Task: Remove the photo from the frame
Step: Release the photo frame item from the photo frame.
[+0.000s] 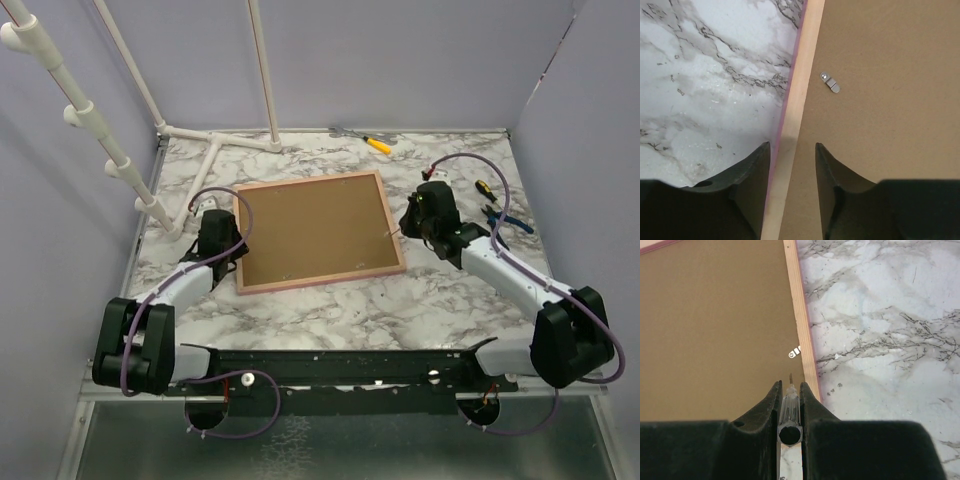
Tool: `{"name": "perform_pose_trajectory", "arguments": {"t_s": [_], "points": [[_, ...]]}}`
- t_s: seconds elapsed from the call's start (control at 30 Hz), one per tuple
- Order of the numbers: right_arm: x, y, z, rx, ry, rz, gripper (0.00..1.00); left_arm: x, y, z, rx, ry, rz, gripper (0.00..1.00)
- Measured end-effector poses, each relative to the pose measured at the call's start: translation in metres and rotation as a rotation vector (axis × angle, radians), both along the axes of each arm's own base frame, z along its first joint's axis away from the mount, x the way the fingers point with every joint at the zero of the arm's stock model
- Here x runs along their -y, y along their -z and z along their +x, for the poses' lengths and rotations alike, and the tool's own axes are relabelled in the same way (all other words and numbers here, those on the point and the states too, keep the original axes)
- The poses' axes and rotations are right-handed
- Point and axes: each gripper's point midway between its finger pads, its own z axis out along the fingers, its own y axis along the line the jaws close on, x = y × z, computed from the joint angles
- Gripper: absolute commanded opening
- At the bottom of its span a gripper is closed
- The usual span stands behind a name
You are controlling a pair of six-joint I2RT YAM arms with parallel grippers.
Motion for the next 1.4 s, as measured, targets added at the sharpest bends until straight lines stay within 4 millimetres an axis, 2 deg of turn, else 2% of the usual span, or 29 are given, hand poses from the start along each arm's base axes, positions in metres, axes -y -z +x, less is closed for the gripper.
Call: {"name": "perform_pose_trajectory", "arguments": {"t_s": [0.23, 0.4, 0.57, 0.67, 0.83, 1.03, 1.3, 1.4], "points": [[0.0, -0.001, -0.017, 0.043, -0.026, 0.053, 0.0, -0.002, -0.029, 0.013, 0.077, -0.031, -0.012, 0.55], [0.001, -0.003, -0.027, 0.073, -0.029, 0.093, 0.01, 0.015, -0.046, 0.036, 0.149, 0.009, -0.036, 0.54], [0.002, -0.01, -0.03, 0.113, -0.02, 0.126, 0.01, 0.071, -0.061, 0.082, 0.205, 0.115, -0.062, 0.53], [0.002, -0.007, -0.031, 0.116, -0.008, 0.138, 0.0, 0.103, -0.069, 0.108, 0.24, 0.164, -0.078, 0.53], [0.003, 0.0, -0.033, 0.112, -0.002, 0.148, 0.01, 0.153, -0.07, 0.161, 0.279, 0.227, -0.108, 0.52], [0.001, -0.008, -0.027, 0.152, 0.0, 0.164, 0.0, 0.18, -0.064, 0.206, 0.3, 0.262, -0.144, 0.37], [0.006, -0.004, -0.026, 0.162, 0.026, 0.15, 0.01, 0.22, -0.061, 0.257, 0.338, 0.328, -0.24, 0.31], [0.009, -0.001, -0.026, 0.162, 0.038, 0.14, 0.01, 0.233, -0.051, 0.269, 0.329, 0.349, -0.274, 0.19]]}}
